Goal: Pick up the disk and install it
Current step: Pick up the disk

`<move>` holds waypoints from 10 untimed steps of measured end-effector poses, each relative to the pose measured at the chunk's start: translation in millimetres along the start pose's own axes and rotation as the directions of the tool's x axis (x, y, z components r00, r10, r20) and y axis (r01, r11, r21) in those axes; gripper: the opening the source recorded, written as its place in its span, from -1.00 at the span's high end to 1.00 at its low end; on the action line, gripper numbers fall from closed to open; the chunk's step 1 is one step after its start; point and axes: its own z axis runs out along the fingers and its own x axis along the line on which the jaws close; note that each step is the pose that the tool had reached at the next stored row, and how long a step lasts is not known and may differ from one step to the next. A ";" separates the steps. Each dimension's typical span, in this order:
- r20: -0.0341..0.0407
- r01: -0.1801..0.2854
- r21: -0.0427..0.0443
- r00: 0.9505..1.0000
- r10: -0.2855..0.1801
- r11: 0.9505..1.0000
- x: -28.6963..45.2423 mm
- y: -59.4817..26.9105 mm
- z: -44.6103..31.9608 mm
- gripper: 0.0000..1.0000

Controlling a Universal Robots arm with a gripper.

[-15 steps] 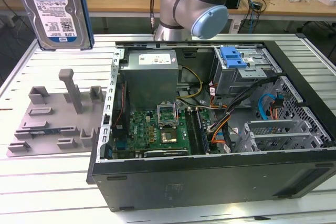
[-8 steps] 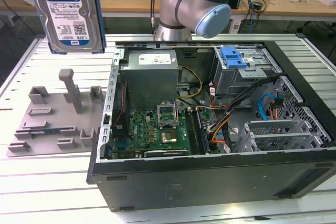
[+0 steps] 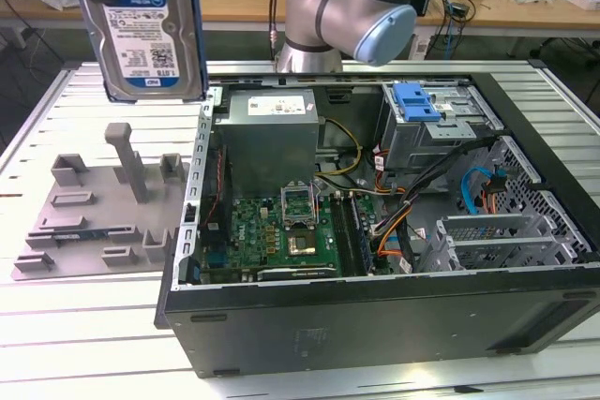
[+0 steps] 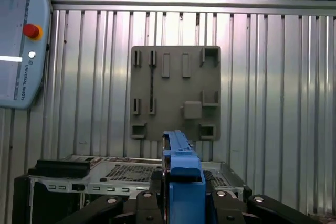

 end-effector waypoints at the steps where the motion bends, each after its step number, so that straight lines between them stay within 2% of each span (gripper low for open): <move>1: 0.000 0.001 0.000 1.000 -0.001 1.000 3.1 -5.2 -0.4 0.26; 3: 0.000 0.001 -0.001 1.000 -0.001 1.000 9.5 -16.9 -0.9 0.26; 10: 0.000 0.007 -0.002 1.000 -0.007 1.000 17.3 -40.2 -1.9 0.26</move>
